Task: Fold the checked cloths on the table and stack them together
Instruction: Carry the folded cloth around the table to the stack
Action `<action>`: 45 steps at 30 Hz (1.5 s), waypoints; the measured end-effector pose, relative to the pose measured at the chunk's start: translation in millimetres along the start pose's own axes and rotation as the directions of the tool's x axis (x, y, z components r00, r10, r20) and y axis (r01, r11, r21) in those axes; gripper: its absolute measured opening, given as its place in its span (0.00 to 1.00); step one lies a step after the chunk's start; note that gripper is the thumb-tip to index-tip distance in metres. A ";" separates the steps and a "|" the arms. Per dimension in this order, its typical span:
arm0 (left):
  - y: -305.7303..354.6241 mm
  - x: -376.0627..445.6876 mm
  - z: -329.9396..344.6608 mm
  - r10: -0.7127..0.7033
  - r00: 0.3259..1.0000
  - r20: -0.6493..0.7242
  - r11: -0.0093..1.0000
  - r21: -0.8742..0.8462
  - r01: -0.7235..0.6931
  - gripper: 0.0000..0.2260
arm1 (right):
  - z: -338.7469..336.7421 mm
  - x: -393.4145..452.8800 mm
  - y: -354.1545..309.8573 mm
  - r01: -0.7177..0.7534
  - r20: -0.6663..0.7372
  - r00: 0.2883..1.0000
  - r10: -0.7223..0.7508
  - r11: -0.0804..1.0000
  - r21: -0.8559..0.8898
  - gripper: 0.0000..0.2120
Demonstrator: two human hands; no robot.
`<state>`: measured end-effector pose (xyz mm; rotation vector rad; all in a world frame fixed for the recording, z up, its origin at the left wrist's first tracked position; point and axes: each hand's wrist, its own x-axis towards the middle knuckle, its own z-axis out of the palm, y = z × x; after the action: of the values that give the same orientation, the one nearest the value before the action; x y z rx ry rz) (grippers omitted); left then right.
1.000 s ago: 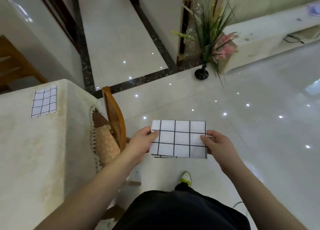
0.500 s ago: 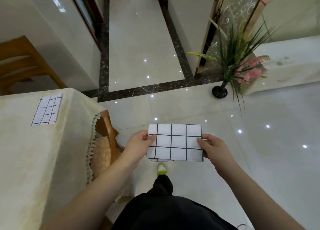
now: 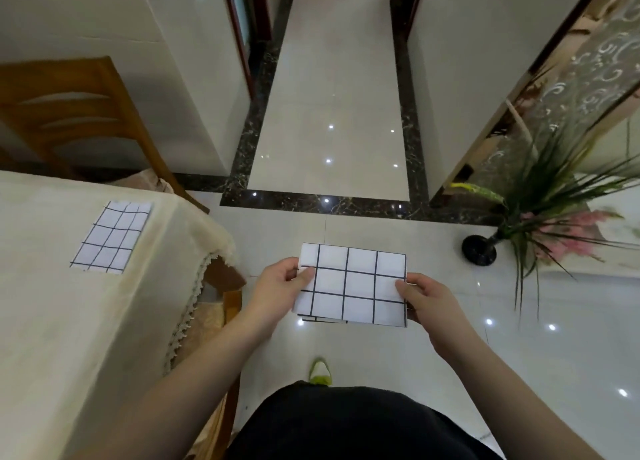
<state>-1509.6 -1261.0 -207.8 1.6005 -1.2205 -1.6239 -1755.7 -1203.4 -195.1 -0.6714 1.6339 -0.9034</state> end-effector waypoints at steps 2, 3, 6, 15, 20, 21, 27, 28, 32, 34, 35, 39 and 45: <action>9.2 14.8 -5.5 -0.010 1.000 -0.018 0.998 -0.055 0.009 0.06 | 4.7 19.7 -13.6 0.015 0.022 1.000 -0.014 1.000 -0.027 0.07; 13.4 22.4 -7.8 -0.018 0.999 -0.034 0.997 -0.081 0.016 0.06 | 7.0 30.2 -21.2 0.025 0.035 0.999 -0.023 0.999 -0.040 0.07; 25.8 45.0 -12.2 -0.041 0.996 -0.084 0.988 -0.154 0.028 0.08 | 13.8 64.7 -44.8 0.052 0.080 0.996 -0.046 0.996 -0.073 0.07; 59.7 124.0 -28.1 -0.109 0.956 -0.271 0.964 -0.264 0.035 0.10 | 45.3 185.8 -120.7 0.101 0.280 0.958 -0.061 0.987 -0.128 0.07; 79.3 149.2 -36.7 -0.132 0.933 -0.335 0.963 -0.268 0.040 0.11 | 71.1 244.5 -165.2 0.133 0.424 0.905 -0.047 0.975 -0.176 0.06; 80.4 152.9 -39.0 -0.136 0.920 -0.366 0.961 -0.276 0.032 0.10 | 77.7 254.3 -173.0 0.149 0.458 0.888 -0.044 0.969 -0.197 0.06; 80.5 159.9 -59.7 -0.224 0.819 -0.528 0.918 -0.396 -0.004 0.10 | 129.8 292.1 -202.6 0.197 0.605 0.796 0.008 0.942 -0.272 0.06; 79.2 160.1 -64.7 -0.248 0.796 -0.553 0.903 -0.430 -0.017 0.10 | 140.4 296.7 -205.2 0.205 0.622 0.783 0.018 0.936 -0.285 0.06; 71.0 158.0 -92.6 -0.354 0.681 -0.641 0.832 -0.549 -0.084 0.06 | 192.2 305.7 -213.8 0.229 0.705 0.706 0.072 0.919 -0.322 0.06; 63.7 156.3 -109.3 -0.383 0.623 -0.682 0.825 -0.556 -0.102 0.07 | 222.4 306.6 -216.7 0.254 0.731 0.676 0.094 0.901 -0.351 0.06; 59.0 154.8 -118.1 -0.397 0.597 -0.697 0.818 -0.563 -0.113 0.08 | 238.4 306.8 -216.7 0.270 0.743 0.661 0.105 0.891 -0.366 0.06; 36.9 148.6 -160.8 -0.454 0.524 -0.721 0.777 -0.608 -0.163 0.08 | 307.5 306.8 -213.7 0.323 0.783 0.600 0.165 0.845 -0.426 0.07; 8.8 132.8 -211.3 -0.487 0.418 -0.767 0.785 -0.594 -0.175 0.08 | 396.2 300.4 -203.5 0.368 0.819 0.516 0.250 0.799 -0.476 0.07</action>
<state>-1325.7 -1427.4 -237.0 1.7415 0.0900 -0.7617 -1449.1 -1643.1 -230.8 -1.3798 0.9010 0.0609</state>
